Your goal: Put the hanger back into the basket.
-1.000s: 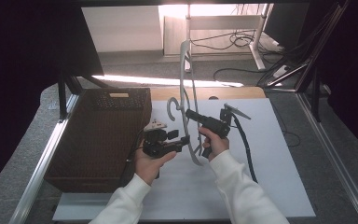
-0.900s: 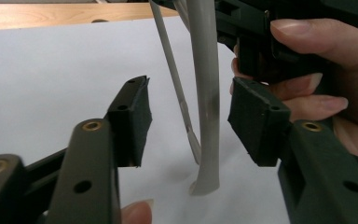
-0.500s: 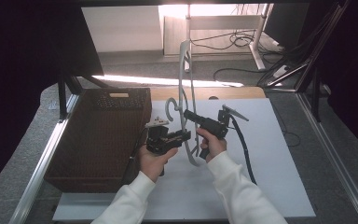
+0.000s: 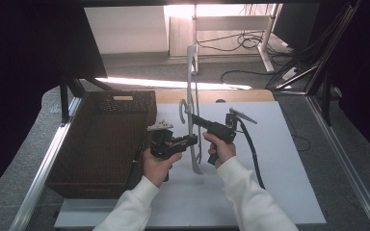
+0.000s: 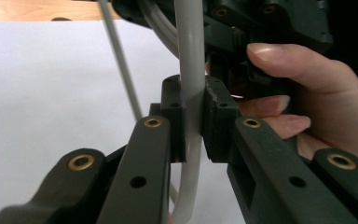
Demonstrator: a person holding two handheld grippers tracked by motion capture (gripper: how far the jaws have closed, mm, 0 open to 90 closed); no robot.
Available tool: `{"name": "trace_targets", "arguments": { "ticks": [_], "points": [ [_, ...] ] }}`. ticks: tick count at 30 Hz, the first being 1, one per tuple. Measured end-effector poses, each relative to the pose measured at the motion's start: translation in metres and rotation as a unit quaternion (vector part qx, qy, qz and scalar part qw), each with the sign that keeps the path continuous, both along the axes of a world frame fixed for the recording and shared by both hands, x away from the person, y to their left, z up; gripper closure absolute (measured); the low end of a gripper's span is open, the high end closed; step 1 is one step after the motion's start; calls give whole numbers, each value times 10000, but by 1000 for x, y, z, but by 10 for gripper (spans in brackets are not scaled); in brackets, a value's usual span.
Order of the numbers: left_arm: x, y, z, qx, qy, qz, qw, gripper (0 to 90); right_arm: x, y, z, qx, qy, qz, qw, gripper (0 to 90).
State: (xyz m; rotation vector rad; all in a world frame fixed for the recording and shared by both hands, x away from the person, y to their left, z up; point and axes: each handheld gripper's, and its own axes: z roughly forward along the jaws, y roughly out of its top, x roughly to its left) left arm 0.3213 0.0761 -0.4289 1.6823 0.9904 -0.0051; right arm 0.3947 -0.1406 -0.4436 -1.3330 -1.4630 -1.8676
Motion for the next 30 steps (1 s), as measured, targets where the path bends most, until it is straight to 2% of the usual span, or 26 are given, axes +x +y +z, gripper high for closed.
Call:
{"name": "trace_targets", "arguments": {
  "ticks": [3, 8, 12, 16, 20, 24, 28, 30],
  "points": [
    [0, 0, 1, -24, -37, -62, 10000, 821, 0, -2, 0, -77, 17, 30, 10000, 762],
    [1, 1, 2, -84, -61, -115, 9999, 822, 1, -4, 1, -93, -80, 46, 9999, 739],
    [2, 2, 2, -113, -23, -166, 9998, 823, 0, -5, 2, -76, -127, 86, 9999, 656],
    [3, 2, 2, -129, -19, -196, 9997, 824, -1, -12, 4, -395, -240, 53, 9989, 551],
    [4, 5, 3, -204, -14, -180, 9996, 824, -3, -25, 8, -627, -295, -92, 9976, 485],
    [4, 8, 6, -196, -40, -190, 9996, 824, -4, -42, 11, -965, -363, -197, 9945, 466],
    [3, 12, 10, -260, -11, -214, 9994, 824, -8, -59, 14, -1184, -433, -243, 9917, 445],
    [2, 15, 12, -284, -12, -261, 9993, 824, -10, -66, 16, -1218, -451, -245, 9912, 438]
  ]
}}
